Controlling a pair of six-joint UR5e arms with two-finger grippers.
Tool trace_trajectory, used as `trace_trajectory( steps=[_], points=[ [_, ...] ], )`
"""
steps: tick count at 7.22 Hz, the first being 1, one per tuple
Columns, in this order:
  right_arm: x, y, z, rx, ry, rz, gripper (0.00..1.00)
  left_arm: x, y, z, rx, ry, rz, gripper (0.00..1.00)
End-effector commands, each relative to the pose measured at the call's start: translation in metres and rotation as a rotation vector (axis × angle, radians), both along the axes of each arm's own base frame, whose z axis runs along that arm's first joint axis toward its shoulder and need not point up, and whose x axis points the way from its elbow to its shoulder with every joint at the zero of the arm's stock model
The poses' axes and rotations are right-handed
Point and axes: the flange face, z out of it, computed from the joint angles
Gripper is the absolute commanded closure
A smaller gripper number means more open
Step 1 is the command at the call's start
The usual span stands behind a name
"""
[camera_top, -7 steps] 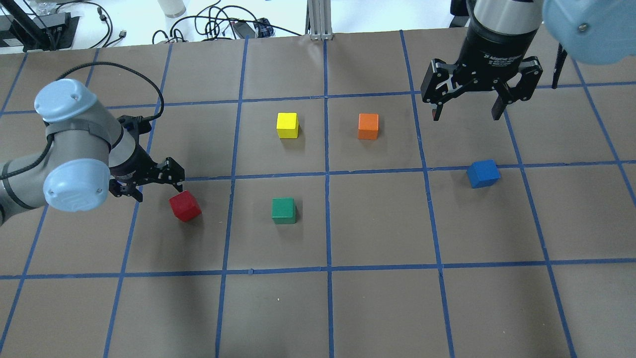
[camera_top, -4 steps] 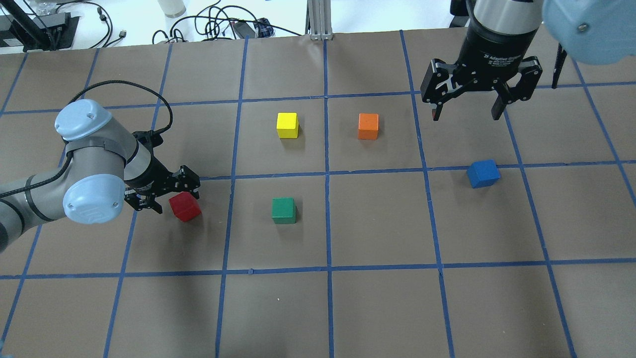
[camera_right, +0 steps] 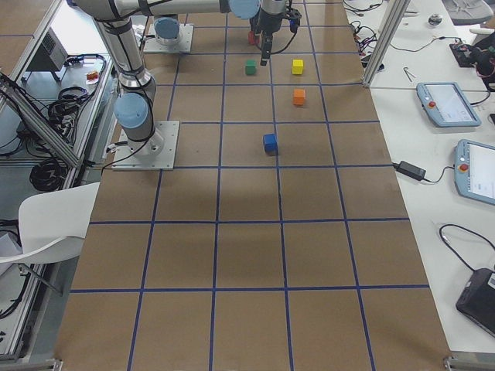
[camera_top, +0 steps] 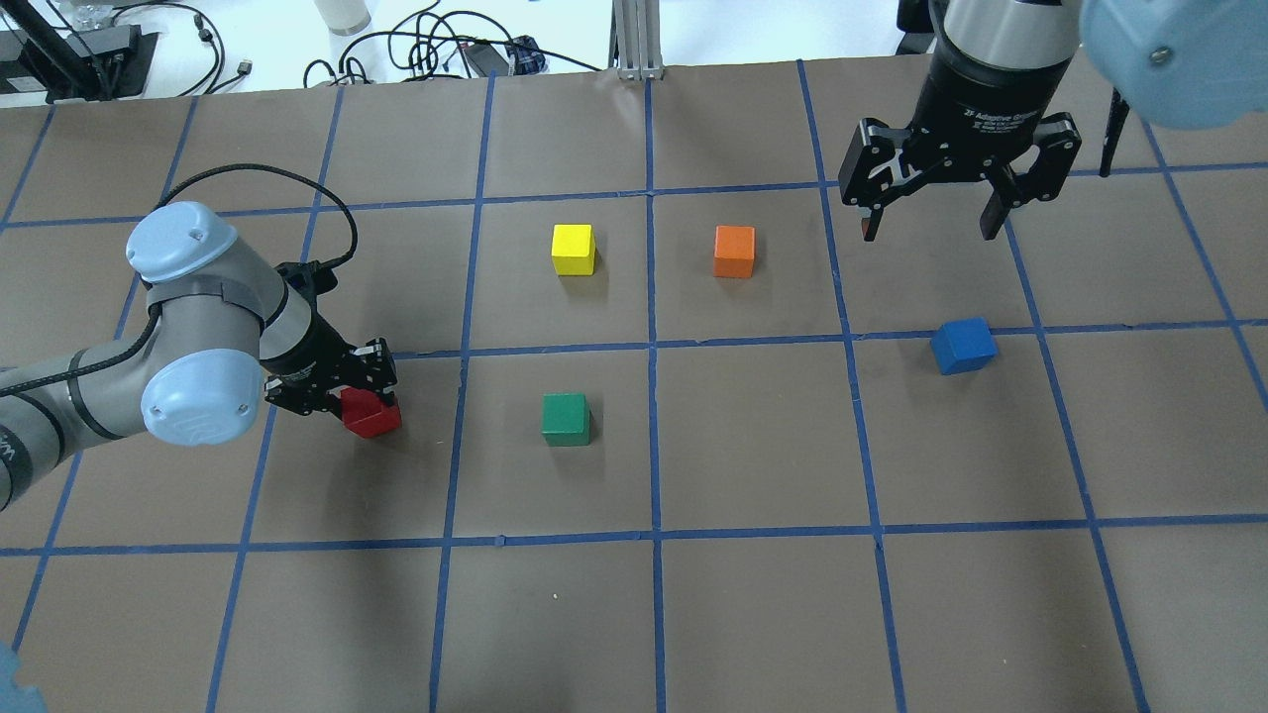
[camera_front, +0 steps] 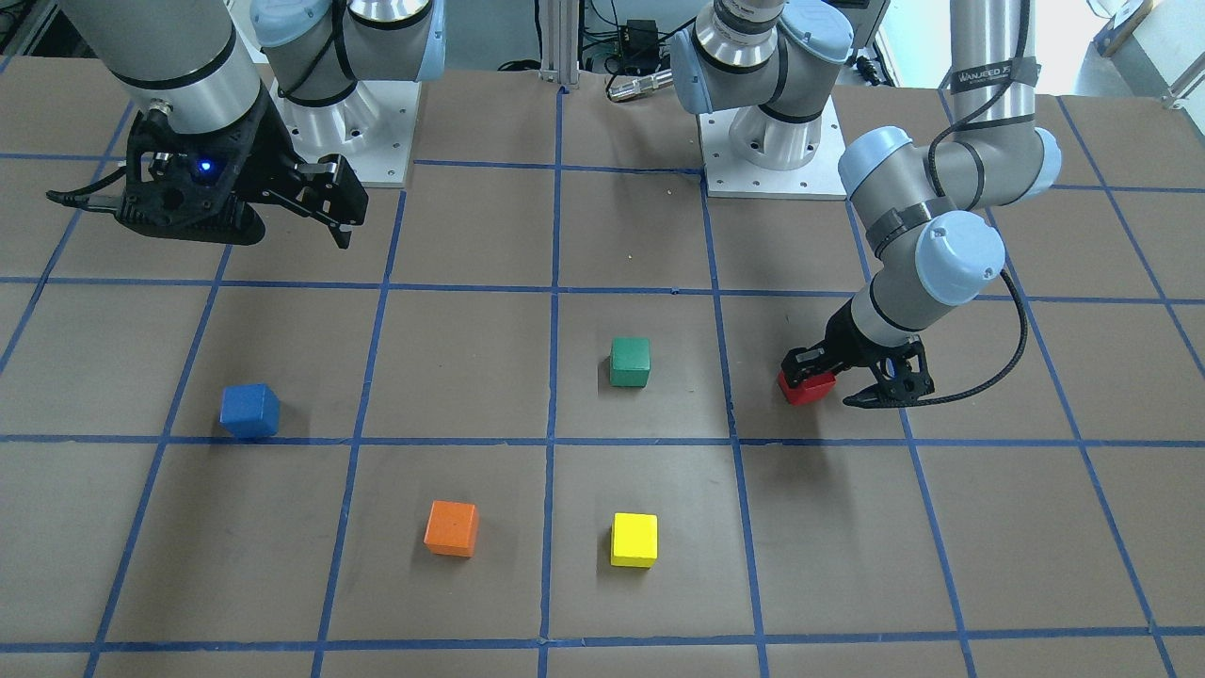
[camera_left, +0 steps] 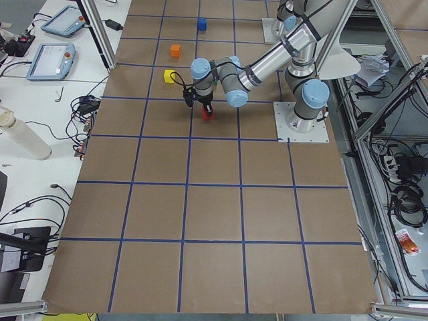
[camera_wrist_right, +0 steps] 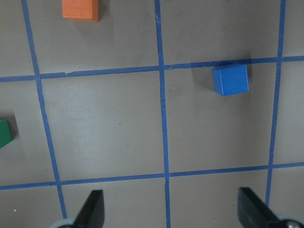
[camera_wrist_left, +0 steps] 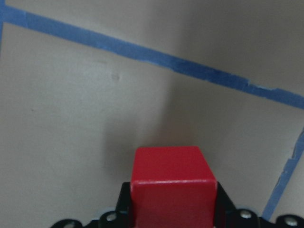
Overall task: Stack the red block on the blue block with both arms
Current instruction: 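Carry the red cube with the left gripper toward the table centre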
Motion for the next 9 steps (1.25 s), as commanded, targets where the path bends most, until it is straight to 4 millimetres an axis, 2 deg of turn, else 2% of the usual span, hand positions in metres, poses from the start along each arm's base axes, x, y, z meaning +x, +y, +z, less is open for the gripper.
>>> trace_trajectory(
  steps=[1, 2, 3, 4, 5, 6, 8, 9],
  points=[
    [0.001, 0.000, 0.000, 0.000, -0.004, 0.000, 0.00, -0.050, -0.032, 0.042, -0.033, 0.006, -0.119, 1.00],
    [0.002, 0.000, 0.000, 0.001, -0.011, -0.002, 0.00, -0.117, -0.049, 0.083, -0.074, -0.002, -0.229, 1.00],
    [0.002, 0.000, 0.000, -0.001, -0.014, -0.004, 0.00, -0.170, -0.060, 0.110, -0.072, 0.005, -0.254, 1.00],
    [0.002, 0.000, 0.001, -0.004, -0.013, -0.004, 0.00, -0.219, -0.065, 0.117, -0.080, 0.032, -0.247, 1.00],
    [0.002, -0.002, 0.002, -0.022, -0.013, -0.004, 0.00, -0.269, -0.062, 0.113, -0.085, 0.063, -0.268, 1.00],
    [0.000, -0.004, 0.003, -0.030, -0.012, -0.003, 0.00, -0.306, -0.061, 0.106, -0.083, 0.069, -0.242, 1.00],
    [-0.001, -0.004, 0.003, -0.030, -0.012, -0.005, 0.00, -0.357, -0.050, 0.064, -0.081, 0.055, -0.315, 1.00],
    [-0.001, -0.004, 0.003, -0.032, -0.012, -0.010, 0.00, -0.361, -0.054, 0.051, -0.086, 0.055, -0.318, 1.00]
  ],
)
